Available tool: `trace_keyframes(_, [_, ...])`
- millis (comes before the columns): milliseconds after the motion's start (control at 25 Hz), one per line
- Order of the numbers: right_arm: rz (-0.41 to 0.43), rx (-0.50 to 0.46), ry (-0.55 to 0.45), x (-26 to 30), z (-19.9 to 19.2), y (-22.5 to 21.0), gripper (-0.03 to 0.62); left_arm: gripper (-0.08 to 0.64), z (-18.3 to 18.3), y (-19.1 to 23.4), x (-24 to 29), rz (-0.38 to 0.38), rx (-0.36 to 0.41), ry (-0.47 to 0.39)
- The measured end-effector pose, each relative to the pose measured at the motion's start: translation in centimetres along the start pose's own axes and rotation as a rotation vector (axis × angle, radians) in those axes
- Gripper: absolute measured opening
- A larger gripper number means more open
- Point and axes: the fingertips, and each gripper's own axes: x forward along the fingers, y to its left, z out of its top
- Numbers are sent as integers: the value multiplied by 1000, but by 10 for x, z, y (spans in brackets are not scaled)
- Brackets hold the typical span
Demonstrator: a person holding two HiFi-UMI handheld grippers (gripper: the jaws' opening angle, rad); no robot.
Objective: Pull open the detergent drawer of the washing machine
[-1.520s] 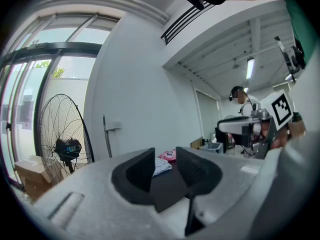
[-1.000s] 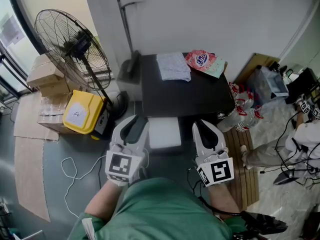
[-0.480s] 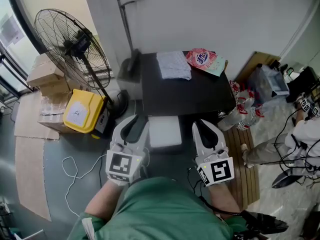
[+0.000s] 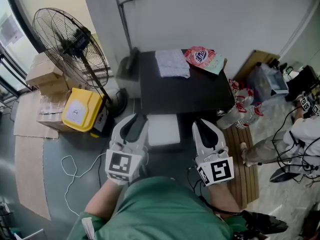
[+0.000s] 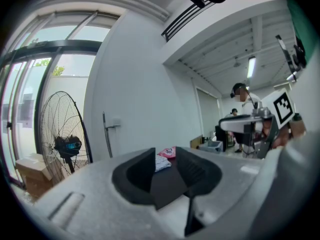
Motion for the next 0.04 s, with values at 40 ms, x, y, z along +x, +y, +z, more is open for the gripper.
trace_keyframes(40, [-1, 0, 1, -1, 0, -1, 41, 121, 0, -1, 0, 1, 0, 1])
